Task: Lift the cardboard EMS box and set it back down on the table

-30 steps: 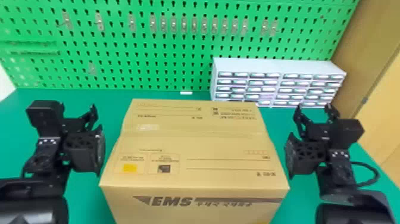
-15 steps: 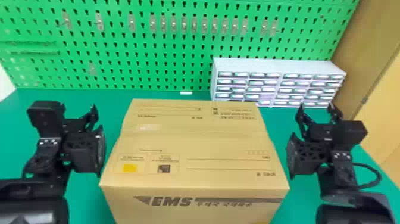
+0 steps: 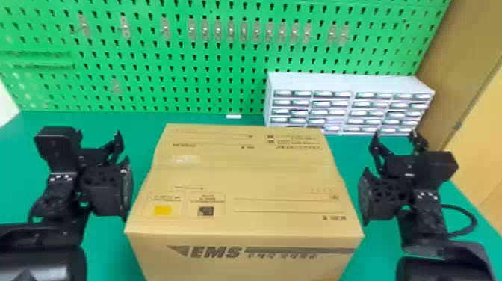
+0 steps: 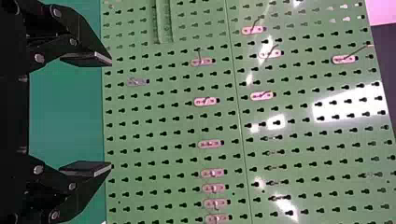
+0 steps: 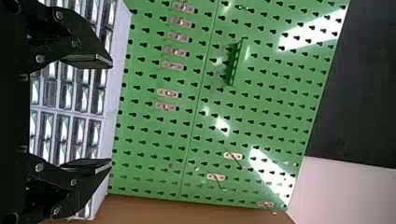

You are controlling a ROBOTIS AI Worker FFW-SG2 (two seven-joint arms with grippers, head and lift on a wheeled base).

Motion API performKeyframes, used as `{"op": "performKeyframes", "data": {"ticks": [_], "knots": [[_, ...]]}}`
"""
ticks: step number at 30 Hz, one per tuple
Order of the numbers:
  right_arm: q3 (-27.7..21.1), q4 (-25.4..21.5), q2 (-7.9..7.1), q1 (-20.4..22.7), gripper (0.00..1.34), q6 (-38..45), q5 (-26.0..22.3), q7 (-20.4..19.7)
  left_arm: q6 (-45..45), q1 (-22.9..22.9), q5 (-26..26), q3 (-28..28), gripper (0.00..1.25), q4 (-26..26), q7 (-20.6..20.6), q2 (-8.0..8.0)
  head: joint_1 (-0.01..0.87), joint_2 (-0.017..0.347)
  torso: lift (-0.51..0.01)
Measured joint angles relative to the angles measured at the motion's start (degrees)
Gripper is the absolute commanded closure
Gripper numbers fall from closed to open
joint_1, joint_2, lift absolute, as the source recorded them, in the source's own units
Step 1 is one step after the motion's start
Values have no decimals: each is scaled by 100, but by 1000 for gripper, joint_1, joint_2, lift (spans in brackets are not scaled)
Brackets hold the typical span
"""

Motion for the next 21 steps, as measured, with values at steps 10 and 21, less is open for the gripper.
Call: {"op": "performKeyframes", "data": {"ticks": [10,21], "knots": [[-4,0,4,-2,506,29,-31,0,0,-8,4,-10,463,5,0,0,678,-14,-32],[-10,0,4,-5,506,38,-6,0,0,-15,4,-17,463,5,0,0,678,-14,-52]]}}
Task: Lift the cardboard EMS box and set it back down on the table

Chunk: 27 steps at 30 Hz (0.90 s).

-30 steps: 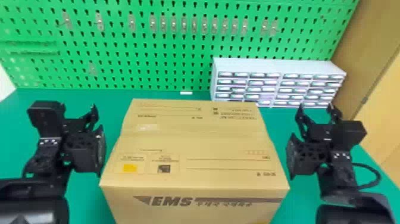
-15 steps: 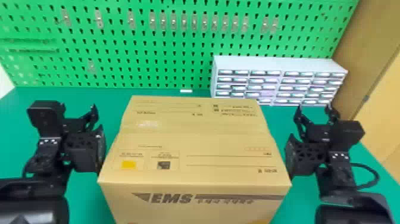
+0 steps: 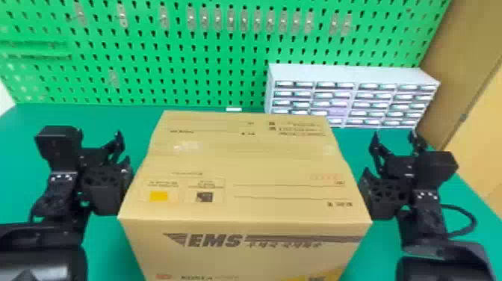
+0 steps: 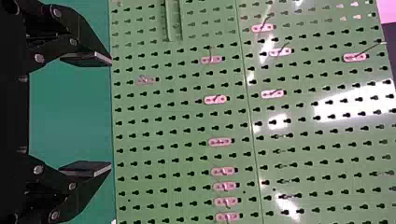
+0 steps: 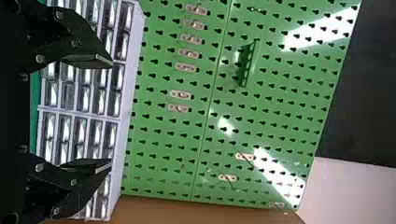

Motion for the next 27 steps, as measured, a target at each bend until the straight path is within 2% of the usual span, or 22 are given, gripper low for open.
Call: {"op": "performKeyframes", "data": {"ticks": [27], "knots": [[-2,0,-9,-12,506,31,56,-2,0,7,7,8,463,8,0,0,678,-14,-99]]}}
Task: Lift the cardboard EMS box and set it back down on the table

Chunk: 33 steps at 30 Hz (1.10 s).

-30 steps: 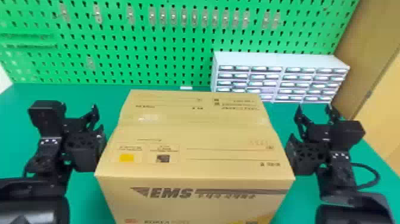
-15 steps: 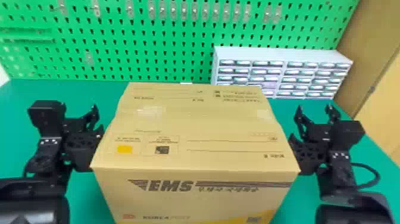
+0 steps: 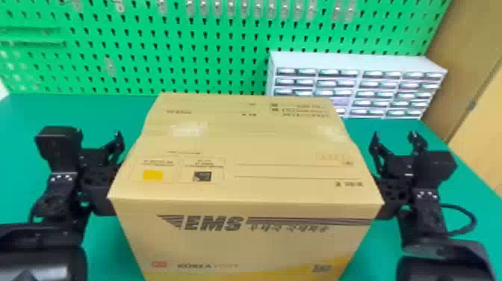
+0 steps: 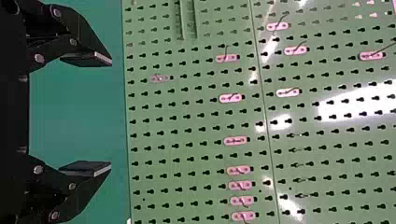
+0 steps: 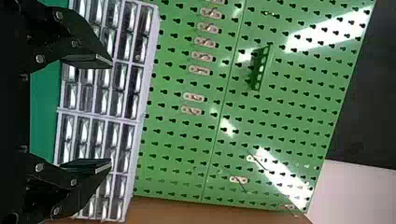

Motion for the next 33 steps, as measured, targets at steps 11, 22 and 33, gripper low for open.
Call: {"op": "performKeyframes", "data": {"ticks": [11,22,33], "knots": [[0,8,-4,2,504,-32,-63,-7,0,0,1,-4,463,32,0,0,678,-14,-99],[-70,9,33,20,506,-49,-45,-6,0,-8,22,-5,463,35,0,0,678,-14,-99],[-28,9,12,1,506,-75,-78,-3,0,-18,45,-84,463,56,-1,0,678,-14,-99]]}}
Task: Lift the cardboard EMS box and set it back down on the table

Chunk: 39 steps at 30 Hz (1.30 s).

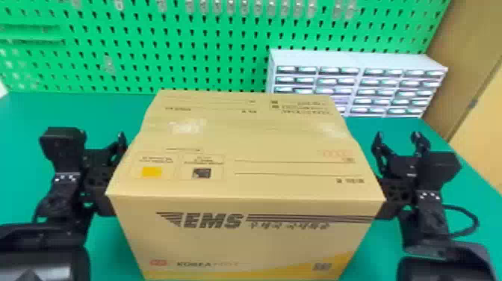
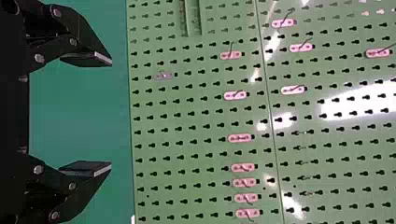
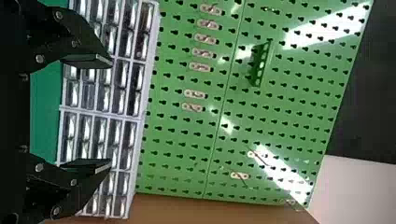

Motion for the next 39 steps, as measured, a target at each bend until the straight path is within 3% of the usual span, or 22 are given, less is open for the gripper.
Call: {"op": "performKeyframes", "data": {"ticks": [17,39], "knots": [[469,173,-39,-196,506,0,-27,-5,0,-263,267,-786,463,360,-139,2,678,-14,-99],[650,231,-114,-253,504,35,-166,4,-2,-265,272,-700,463,383,-140,2,678,-14,-99]]}}
